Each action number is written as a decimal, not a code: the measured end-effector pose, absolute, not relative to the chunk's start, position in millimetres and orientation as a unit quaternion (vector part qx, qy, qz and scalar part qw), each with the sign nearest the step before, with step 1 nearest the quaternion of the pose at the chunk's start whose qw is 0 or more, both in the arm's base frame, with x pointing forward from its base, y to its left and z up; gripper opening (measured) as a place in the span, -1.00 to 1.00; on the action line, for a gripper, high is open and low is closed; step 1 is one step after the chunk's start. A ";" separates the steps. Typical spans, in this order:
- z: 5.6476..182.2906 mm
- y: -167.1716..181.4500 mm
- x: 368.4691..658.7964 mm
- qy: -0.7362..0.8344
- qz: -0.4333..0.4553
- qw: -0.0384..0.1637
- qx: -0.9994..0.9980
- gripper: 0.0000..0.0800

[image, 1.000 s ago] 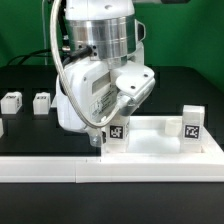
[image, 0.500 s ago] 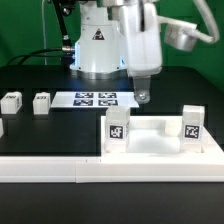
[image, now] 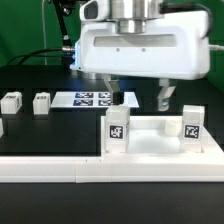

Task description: Assemble square table

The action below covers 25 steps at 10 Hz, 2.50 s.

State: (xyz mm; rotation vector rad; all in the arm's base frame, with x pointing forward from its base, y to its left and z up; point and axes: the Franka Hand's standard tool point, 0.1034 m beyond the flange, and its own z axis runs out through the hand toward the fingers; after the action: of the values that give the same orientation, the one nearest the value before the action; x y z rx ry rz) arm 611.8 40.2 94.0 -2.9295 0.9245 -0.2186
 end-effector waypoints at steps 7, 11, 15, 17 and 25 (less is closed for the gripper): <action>79.8 11.4 584.7 0.020 -0.037 0.015 -0.999 0.62; 63.0 1.6 569.4 -0.010 -0.046 0.001 -0.999 0.62; 44.6 -12.8 560.2 0.011 0.025 0.021 -0.999 0.62; 26.5 -21.5 556.0 0.014 0.048 0.021 -0.999 0.62; 9.7 -22.6 558.9 0.020 0.038 0.012 -0.999 0.00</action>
Offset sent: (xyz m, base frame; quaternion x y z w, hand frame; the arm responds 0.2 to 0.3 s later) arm 0.0000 0.0000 0.0000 0.0000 0.0000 -0.1938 0.9810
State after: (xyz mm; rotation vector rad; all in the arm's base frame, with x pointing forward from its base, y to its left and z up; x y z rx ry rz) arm 558.9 -22.6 9.7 -3.1156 0.0639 0.1197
